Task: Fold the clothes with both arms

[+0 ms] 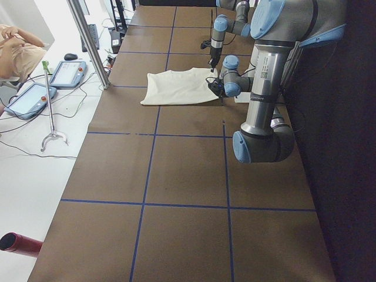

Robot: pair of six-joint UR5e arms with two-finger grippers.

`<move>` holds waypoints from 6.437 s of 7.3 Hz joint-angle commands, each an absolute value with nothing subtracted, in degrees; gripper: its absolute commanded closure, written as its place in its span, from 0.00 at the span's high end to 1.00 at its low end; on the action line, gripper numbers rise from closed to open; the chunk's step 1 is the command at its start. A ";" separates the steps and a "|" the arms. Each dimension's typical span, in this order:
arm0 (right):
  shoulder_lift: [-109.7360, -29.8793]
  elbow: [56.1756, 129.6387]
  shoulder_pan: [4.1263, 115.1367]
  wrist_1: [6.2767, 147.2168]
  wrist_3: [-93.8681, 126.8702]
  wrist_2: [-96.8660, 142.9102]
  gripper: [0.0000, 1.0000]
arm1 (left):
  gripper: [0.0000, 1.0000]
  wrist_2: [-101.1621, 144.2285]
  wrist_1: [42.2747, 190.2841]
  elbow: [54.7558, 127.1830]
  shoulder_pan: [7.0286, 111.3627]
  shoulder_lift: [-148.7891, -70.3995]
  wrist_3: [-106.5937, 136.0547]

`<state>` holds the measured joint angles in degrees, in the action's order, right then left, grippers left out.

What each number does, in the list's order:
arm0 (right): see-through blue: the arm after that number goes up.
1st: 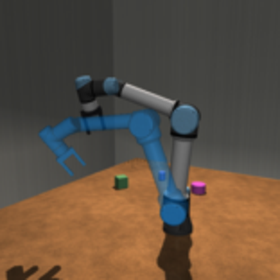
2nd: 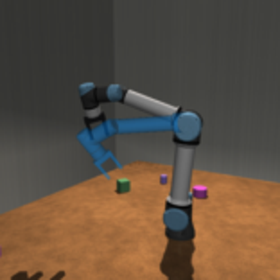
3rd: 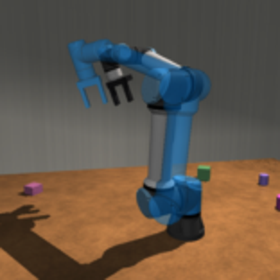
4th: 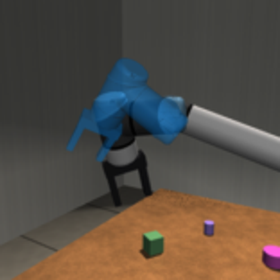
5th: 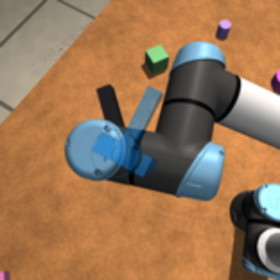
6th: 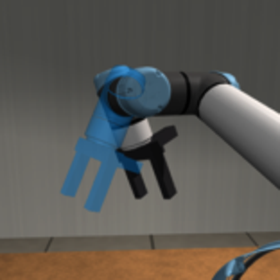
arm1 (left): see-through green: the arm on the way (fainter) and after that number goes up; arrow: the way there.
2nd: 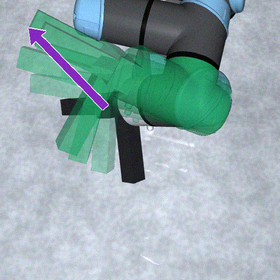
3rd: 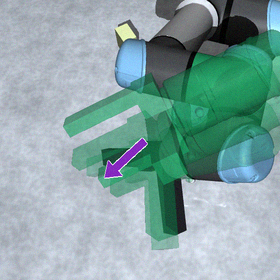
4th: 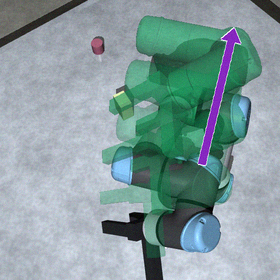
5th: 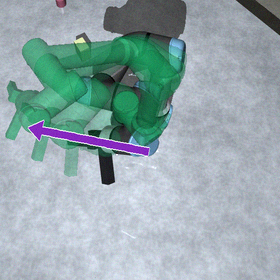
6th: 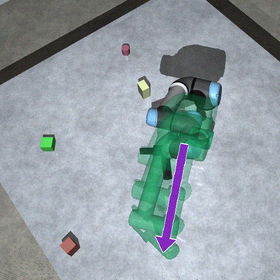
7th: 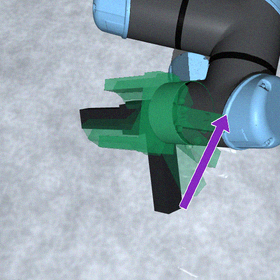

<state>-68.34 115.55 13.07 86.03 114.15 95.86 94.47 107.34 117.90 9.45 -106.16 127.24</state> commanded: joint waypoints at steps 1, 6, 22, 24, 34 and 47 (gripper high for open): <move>-72.93 124.58 9.68 85.96 114.17 95.63 0.00 | 0.00 94.48 101.54 127.92 5.98 -105.99 129.36; -58.84 107.11 33.26 85.08 111.01 102.97 0.00 | 0.00 95.27 100.81 114.56 32.65 -117.06 103.68; -44.91 73.12 38.41 65.57 107.75 105.73 0.00 | 0.00 102.57 146.36 85.72 35.17 -113.55 88.06; -44.91 73.21 38.50 65.48 107.84 105.82 0.00 | 0.00 103.00 151.78 83.32 34.90 -114.17 88.24; -45.00 73.39 38.85 65.48 107.84 105.82 0.00 | 0.00 134.32 169.11 78.57 39.46 -116.08 95.20; -52.55 83.57 45.25 66.01 98.35 114.59 1.00 | 0.00 115.14 146.27 88.58 33.05 -115.79 98.87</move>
<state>-51.26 81.87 44.21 65.92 98.36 112.55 115.40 155.41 85.88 33.30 -112.28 98.38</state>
